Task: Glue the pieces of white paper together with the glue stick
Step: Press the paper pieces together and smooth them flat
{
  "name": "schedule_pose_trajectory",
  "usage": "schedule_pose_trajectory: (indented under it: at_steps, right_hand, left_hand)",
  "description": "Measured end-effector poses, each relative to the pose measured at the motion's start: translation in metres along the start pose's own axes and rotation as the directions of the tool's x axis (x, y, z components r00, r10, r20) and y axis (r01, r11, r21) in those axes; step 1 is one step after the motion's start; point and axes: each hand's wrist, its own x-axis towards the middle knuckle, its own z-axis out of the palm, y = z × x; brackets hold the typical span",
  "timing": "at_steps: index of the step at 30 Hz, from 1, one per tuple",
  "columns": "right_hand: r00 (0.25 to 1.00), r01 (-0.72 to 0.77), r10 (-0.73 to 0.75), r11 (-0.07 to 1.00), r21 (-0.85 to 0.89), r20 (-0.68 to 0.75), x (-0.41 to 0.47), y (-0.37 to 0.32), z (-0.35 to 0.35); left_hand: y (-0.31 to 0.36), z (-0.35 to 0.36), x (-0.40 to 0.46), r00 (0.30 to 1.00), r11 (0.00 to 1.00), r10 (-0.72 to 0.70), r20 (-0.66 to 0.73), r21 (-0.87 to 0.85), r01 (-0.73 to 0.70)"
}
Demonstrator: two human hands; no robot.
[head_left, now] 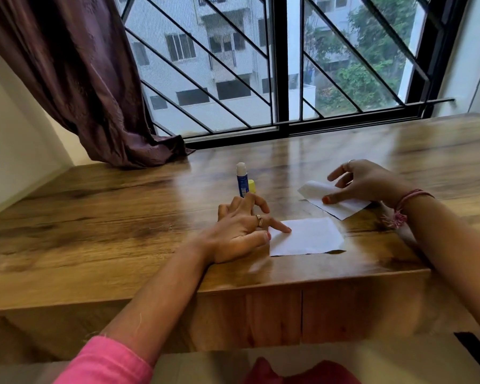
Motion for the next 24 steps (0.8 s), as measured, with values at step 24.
schedule_pose_trajectory:
  at_steps: [24]
  right_hand:
    - [0.971,-0.205,0.055,0.694,0.690,0.233,-0.002,0.009,-0.024]
  left_hand:
    - [-0.031,-0.002,0.002,0.977,0.955,-0.149,-0.151,-0.279,0.102]
